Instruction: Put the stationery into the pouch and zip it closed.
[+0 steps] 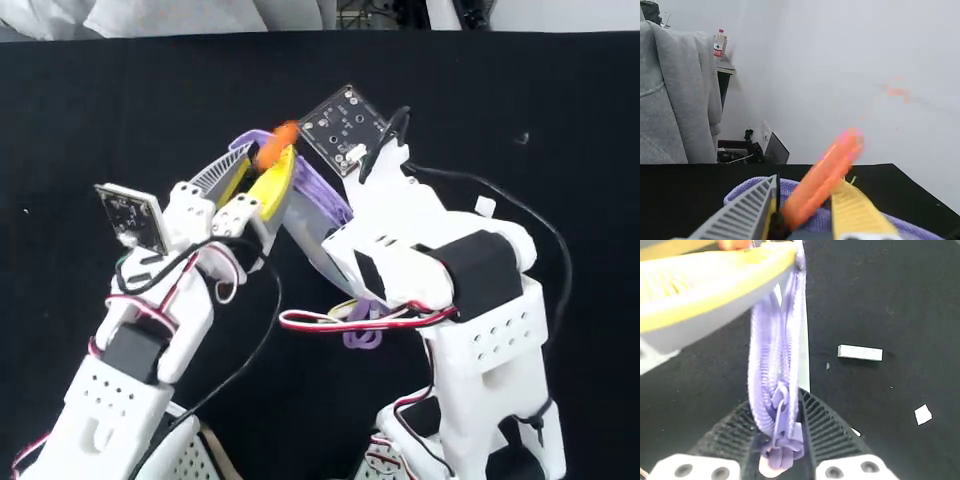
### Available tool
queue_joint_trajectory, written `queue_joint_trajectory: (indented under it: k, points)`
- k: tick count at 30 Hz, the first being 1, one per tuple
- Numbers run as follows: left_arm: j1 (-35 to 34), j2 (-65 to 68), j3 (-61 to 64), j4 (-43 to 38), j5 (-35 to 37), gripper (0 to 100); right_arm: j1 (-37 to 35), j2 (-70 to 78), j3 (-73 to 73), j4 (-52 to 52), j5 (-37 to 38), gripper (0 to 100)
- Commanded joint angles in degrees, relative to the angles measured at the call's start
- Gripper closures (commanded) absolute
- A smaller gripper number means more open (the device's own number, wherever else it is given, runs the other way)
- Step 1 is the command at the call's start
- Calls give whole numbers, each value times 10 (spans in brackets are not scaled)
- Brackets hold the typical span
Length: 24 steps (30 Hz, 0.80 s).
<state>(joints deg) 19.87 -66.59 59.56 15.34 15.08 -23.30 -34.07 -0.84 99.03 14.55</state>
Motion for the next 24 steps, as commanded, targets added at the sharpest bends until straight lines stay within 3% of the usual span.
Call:
queue_joint_trajectory:
  k: [1,8,14,19,24]
  points:
    - [8,58,-34,-2,-3,834,-10,-15,0,10,-5,986]
    - [7,85,-43,-1,-4,834,-10,-15,0,10,-5,986]
    - [-67,84,-53,8,0,834,-7,-16,0,10,-5,986]
    - [-103,94,-116,137,-11,830,22,-16,0,10,-5,986]
    - [-116,130,-164,236,-125,830,87,-16,-4,8,-5,986]
